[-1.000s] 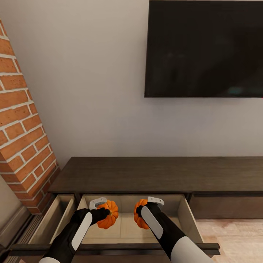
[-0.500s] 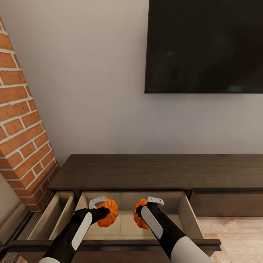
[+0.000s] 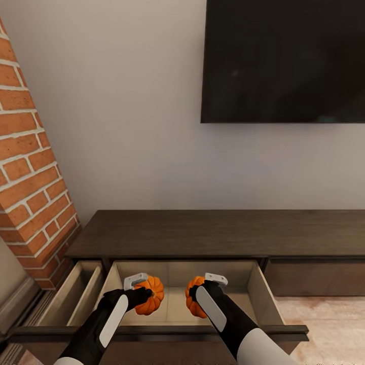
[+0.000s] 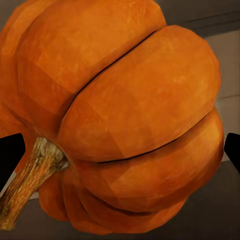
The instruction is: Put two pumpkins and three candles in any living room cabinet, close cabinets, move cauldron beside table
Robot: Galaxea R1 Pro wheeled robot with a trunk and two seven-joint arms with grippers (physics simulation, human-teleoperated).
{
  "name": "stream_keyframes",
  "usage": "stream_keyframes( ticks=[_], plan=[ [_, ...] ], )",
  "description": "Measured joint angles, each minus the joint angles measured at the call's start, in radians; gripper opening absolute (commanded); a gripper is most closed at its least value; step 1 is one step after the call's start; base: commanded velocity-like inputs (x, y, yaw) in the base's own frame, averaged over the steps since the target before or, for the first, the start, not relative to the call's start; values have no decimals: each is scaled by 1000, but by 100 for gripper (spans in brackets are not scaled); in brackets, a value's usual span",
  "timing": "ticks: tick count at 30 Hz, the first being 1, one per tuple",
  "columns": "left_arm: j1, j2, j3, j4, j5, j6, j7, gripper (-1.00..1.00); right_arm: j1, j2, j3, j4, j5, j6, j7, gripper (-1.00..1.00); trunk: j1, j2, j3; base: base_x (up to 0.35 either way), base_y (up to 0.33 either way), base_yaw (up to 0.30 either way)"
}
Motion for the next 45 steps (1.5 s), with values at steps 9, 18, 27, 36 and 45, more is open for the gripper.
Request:
stream_keyframes(
  ticks=[9,18,27,36,45],
  plan=[
    [0,-1,0,0,0,0,4,-100,0,0,0,0,0,-1,0,-100,35,-63,-28,0,0,0],
    [0,-2,1,0,0,-4,5,-100,0,0,0,1,1,-2,0,-100,38,-70,-31,0,0,0],
    [0,0,1,0,0,-3,6,-100,0,0,1,0,2,-20,0,-100,38,-70,-31,115,14,0],
    [0,-1,1,0,0,-3,6,-100,0,0,3,0,0,-25,0,-100,54,-98,-44,9,1,0],
    [0,-1,1,0,0,-3,6,-100,0,0,5,0,0,-26,0,-100,71,-127,-76,0,0,0]
  ],
)
